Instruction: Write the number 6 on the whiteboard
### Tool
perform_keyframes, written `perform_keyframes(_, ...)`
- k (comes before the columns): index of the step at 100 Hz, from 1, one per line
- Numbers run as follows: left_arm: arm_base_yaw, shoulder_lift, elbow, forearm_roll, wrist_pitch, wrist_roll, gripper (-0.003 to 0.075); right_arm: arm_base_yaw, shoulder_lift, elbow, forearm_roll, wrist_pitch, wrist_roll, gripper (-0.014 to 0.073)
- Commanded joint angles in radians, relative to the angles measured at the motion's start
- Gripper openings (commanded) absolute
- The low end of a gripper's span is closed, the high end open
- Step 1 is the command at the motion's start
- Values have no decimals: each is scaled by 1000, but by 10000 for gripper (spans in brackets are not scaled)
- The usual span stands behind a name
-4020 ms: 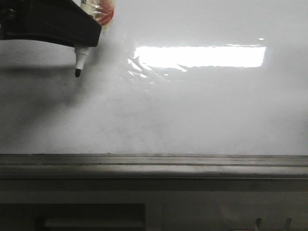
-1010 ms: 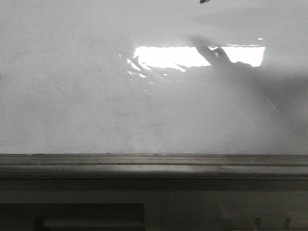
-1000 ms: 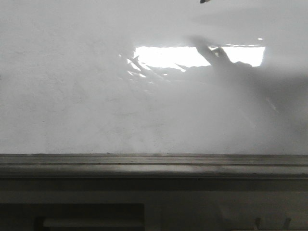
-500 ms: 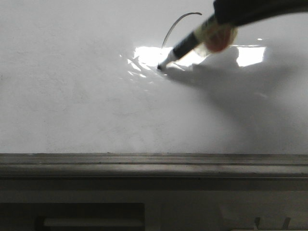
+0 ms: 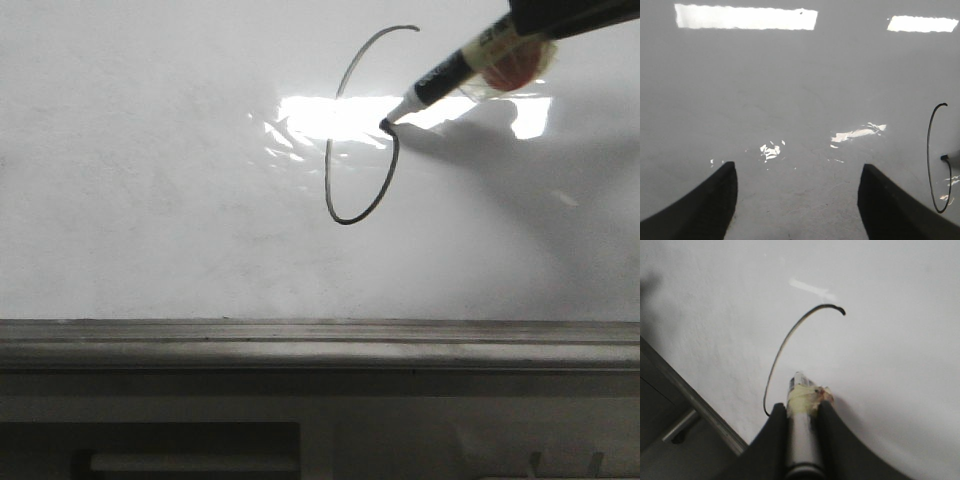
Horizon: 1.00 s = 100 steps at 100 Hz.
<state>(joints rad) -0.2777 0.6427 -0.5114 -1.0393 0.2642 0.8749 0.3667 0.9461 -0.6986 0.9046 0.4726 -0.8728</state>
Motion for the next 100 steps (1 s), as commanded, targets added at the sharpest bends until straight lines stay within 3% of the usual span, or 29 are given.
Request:
perform_keyframes(1, 2, -3, -29, -27, -43, -4, 460, 19, 45, -39, 147, -88, -137, -46)
perform_keyframes(16, 2, -3, -30, -27, -37, -4, 460, 34, 62, -65, 165, 92, -170, -46)
perform_keyframes(27, 2, -3, -46, -27, 43, 26, 460, 34, 9, -70, 97, 209, -153, -46)
perform_keyframes(52, -51, 30, -108, -132, 288, 253, 460, 30, -20, -83, 52, 265, -92, -46)
perform_keyframes(75, -247, 159, -163, -190, 312, 391, 460, 28, 35, -181, 47, 380, -88, -46)
perform_keyframes(100, -521, 360, -224, -147, 126, 433, 460, 28, 93, -263, 44, 485, -82, -46)
